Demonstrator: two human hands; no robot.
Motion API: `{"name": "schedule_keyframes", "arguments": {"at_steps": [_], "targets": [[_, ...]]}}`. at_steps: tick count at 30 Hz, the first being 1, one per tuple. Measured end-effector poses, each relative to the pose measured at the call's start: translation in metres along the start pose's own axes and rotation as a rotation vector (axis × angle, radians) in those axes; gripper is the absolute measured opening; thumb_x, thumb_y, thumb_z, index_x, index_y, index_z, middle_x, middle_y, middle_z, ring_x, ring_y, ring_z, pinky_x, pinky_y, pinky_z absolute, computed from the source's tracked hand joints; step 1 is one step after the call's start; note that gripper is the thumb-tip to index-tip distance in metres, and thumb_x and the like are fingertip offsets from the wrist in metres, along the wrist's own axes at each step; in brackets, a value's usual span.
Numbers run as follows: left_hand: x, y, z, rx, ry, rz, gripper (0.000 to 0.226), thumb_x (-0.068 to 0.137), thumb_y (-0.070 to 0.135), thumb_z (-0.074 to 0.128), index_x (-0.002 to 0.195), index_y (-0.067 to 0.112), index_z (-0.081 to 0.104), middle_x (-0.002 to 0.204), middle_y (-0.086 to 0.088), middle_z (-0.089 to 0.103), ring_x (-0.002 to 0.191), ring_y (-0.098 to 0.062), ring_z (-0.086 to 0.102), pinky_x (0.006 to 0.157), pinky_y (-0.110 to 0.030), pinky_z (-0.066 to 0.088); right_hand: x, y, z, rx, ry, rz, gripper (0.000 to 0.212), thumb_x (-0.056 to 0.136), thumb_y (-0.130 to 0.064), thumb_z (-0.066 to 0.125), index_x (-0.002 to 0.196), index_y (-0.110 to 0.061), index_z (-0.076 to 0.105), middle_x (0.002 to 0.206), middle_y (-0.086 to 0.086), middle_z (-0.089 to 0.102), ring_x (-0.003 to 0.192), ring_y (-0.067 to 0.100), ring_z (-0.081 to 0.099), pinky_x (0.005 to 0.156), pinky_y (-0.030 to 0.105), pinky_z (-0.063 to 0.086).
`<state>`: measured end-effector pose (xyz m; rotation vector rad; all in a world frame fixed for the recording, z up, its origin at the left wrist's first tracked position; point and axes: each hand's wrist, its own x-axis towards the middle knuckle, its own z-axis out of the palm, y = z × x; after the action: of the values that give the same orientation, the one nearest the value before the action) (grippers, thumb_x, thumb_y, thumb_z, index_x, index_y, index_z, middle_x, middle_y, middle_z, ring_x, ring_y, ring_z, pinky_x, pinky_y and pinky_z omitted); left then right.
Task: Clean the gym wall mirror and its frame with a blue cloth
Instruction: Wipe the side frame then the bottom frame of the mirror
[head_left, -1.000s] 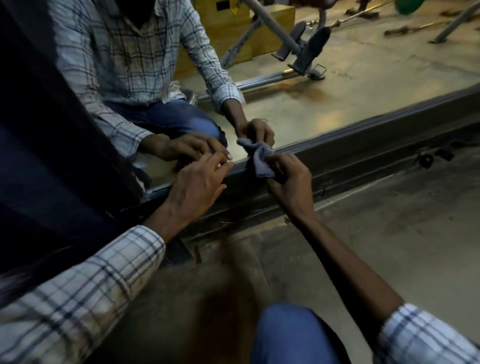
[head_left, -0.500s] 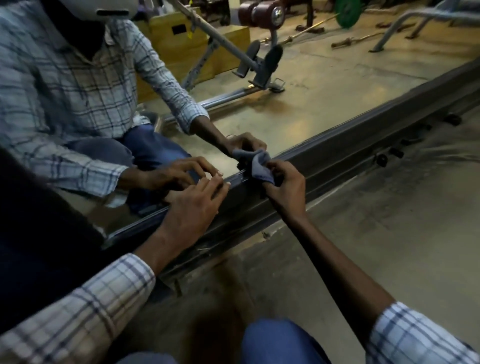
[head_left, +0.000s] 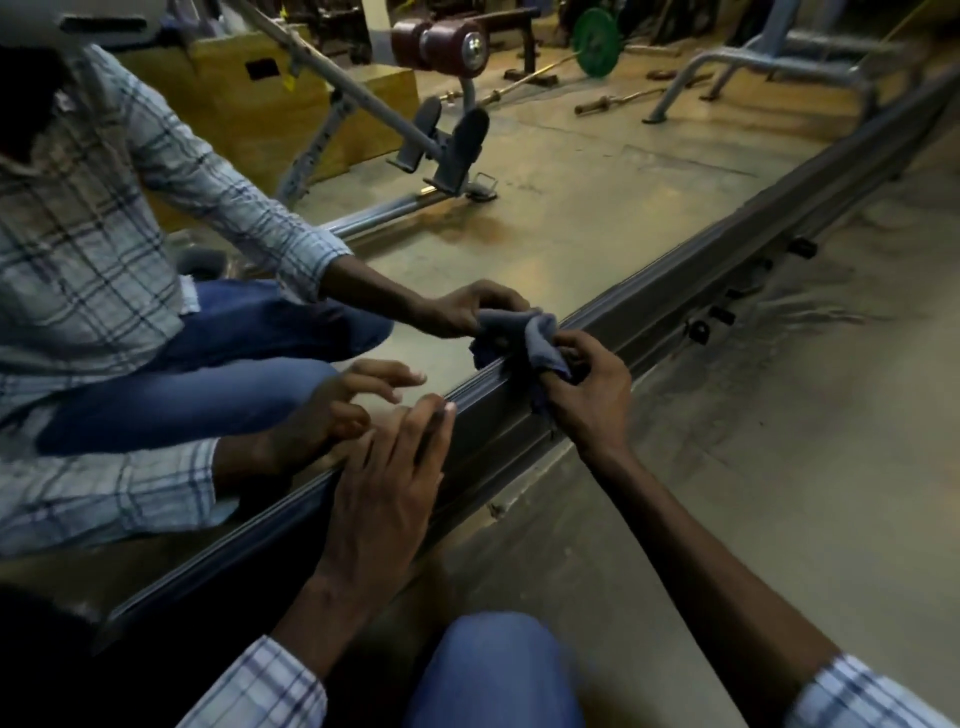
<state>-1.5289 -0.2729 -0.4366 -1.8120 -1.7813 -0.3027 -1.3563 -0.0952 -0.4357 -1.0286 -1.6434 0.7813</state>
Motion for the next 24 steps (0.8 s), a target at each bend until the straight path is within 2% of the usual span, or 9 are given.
{"name": "schedule_keyframes", "arguments": {"at_steps": [2, 5, 8, 10, 12, 15, 18, 22, 24], "targets": [[0.01, 0.002, 0.011, -0.047, -0.003, -0.002, 0.083, 0.079, 0.02, 0.085, 0.152, 0.006, 0.048, 0.15, -0.019, 0.047, 0.129, -0.035, 0.052, 0.095, -0.047, 0.053, 0.002, 0.003, 0.002, -0.051, 0.014, -0.042, 0.029, 0.089, -0.011, 0.076, 0.116, -0.014, 0.069, 0.105, -0.005, 0.065, 0.088, -0.008, 0.061, 0.072, 0.006, 0.049], [0.02, 0.007, 0.026, -0.083, 0.005, -0.011, 0.082, 0.077, 0.019, 0.086, 0.15, 0.006, 0.051, 0.146, -0.02, 0.053, 0.125, -0.035, 0.057, 0.092, -0.046, 0.054, 0.002, 0.006, -0.002, -0.13, -0.112, -0.177, 0.031, 0.084, -0.006, 0.076, 0.113, -0.015, 0.07, 0.103, -0.006, 0.063, 0.09, -0.002, 0.059, 0.078, 0.01, 0.05], [0.026, 0.016, 0.035, -0.102, -0.008, -0.032, 0.085, 0.074, 0.019, 0.086, 0.151, 0.007, 0.051, 0.146, -0.019, 0.052, 0.123, -0.034, 0.057, 0.088, -0.047, 0.053, 0.019, 0.012, -0.016, -0.112, -0.069, -0.064, 0.029, 0.087, -0.007, 0.075, 0.113, -0.016, 0.07, 0.103, -0.002, 0.066, 0.087, 0.001, 0.064, 0.073, 0.015, 0.055], [0.031, 0.023, 0.037, -0.108, -0.014, -0.071, 0.083, 0.076, 0.017, 0.086, 0.151, 0.008, 0.051, 0.146, -0.018, 0.051, 0.119, -0.034, 0.057, 0.085, -0.047, 0.051, 0.028, 0.012, -0.024, -0.027, -0.054, 0.029, 0.026, 0.09, -0.008, 0.073, 0.116, -0.012, 0.07, 0.1, 0.001, 0.068, 0.082, -0.001, 0.066, 0.063, 0.012, 0.053], [0.038, 0.029, 0.037, -0.109, -0.003, -0.115, 0.081, 0.075, 0.017, 0.087, 0.148, 0.008, 0.055, 0.144, -0.016, 0.051, 0.114, -0.033, 0.054, 0.082, -0.047, 0.049, 0.034, 0.014, -0.029, -0.01, -0.066, 0.049, 0.026, 0.09, -0.008, 0.073, 0.116, -0.011, 0.07, 0.099, 0.0, 0.069, 0.078, -0.002, 0.067, 0.06, 0.01, 0.052], [0.045, 0.04, 0.039, -0.14, 0.04, -0.171, 0.074, 0.074, 0.012, 0.088, 0.143, 0.007, 0.06, 0.14, -0.015, 0.052, 0.111, -0.031, 0.05, 0.078, -0.047, 0.05, 0.035, 0.015, -0.03, -0.132, -0.155, -0.078, 0.03, 0.086, -0.007, 0.075, 0.114, -0.016, 0.069, 0.1, -0.005, 0.063, 0.083, -0.001, 0.063, 0.07, 0.009, 0.05], [0.054, 0.05, 0.041, -0.154, 0.054, -0.197, 0.07, 0.076, 0.01, 0.088, 0.14, 0.007, 0.062, 0.137, -0.015, 0.058, 0.111, -0.03, 0.049, 0.077, -0.048, 0.051, 0.043, 0.019, -0.032, -0.156, -0.224, -0.191, 0.028, 0.079, -0.002, 0.075, 0.105, -0.013, 0.071, 0.094, -0.003, 0.064, 0.082, 0.003, 0.06, 0.073, 0.009, 0.046], [0.073, 0.065, 0.049, -0.132, 0.053, -0.219, 0.063, 0.083, 0.012, 0.082, 0.142, 0.01, 0.061, 0.139, -0.014, 0.059, 0.115, -0.03, 0.05, 0.081, -0.046, 0.046, 0.06, 0.038, -0.039, 0.005, -0.028, -0.039, 0.026, 0.088, -0.012, 0.075, 0.113, -0.018, 0.07, 0.099, -0.006, 0.067, 0.089, -0.006, 0.063, 0.073, 0.008, 0.05], [0.08, 0.072, 0.053, -0.11, 0.047, -0.232, 0.059, 0.086, 0.014, 0.079, 0.142, 0.012, 0.062, 0.139, -0.014, 0.06, 0.118, -0.029, 0.049, 0.085, -0.045, 0.043, 0.062, 0.047, -0.039, -0.035, -0.009, -0.068, 0.029, 0.089, -0.015, 0.076, 0.117, -0.016, 0.069, 0.102, -0.008, 0.063, 0.09, -0.012, 0.059, 0.076, 0.003, 0.046]]}}
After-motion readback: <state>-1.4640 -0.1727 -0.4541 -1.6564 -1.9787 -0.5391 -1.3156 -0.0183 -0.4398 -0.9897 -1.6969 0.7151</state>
